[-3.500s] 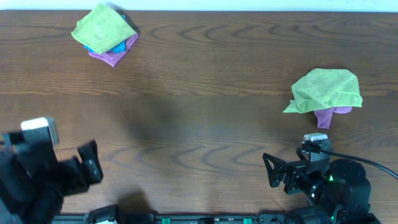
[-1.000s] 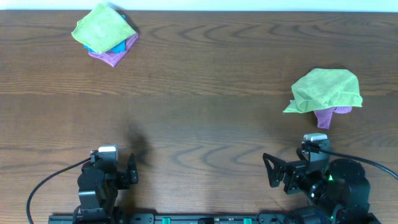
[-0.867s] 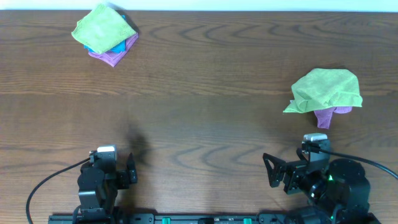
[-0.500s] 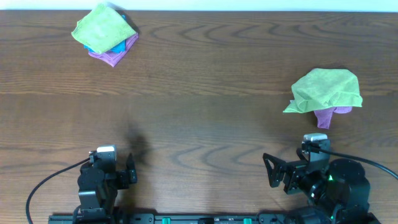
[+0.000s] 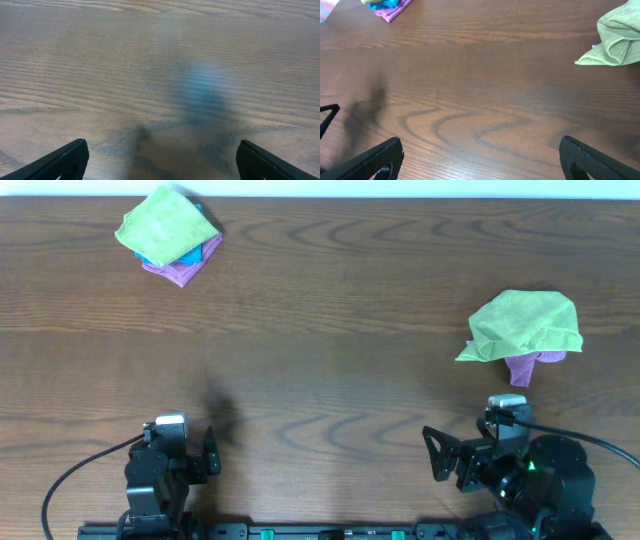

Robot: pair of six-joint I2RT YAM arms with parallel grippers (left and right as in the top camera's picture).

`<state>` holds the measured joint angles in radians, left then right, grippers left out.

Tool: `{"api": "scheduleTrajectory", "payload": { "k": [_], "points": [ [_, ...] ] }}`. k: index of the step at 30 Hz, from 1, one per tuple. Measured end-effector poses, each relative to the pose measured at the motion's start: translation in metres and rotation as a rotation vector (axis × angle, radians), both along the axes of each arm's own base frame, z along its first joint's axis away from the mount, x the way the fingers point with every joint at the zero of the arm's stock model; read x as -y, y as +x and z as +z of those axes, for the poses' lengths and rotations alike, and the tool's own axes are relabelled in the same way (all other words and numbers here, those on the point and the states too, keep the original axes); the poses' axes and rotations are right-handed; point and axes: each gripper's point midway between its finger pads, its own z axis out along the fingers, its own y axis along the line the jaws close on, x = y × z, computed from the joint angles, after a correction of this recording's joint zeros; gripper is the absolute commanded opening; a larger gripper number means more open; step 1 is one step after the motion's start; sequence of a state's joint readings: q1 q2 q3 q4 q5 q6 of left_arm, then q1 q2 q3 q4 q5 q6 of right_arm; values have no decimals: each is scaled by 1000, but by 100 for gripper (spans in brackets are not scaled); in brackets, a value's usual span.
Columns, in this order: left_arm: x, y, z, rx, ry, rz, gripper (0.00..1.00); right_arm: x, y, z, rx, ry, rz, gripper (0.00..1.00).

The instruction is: Fold the cloth

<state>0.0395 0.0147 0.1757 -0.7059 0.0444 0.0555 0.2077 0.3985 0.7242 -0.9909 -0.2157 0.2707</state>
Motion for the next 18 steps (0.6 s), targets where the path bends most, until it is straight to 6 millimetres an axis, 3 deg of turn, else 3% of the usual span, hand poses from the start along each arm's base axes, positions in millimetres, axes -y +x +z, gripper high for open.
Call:
{"api": "scheduleTrajectory", "payload": {
  "k": [10,18],
  "points": [
    [0,0,0,0,0,0,95,14,-4,-15,51,-117,1,99],
    [0,0,0,0,0,0,95,24,13,-52,164,-196,-15,99]
  ]
}}
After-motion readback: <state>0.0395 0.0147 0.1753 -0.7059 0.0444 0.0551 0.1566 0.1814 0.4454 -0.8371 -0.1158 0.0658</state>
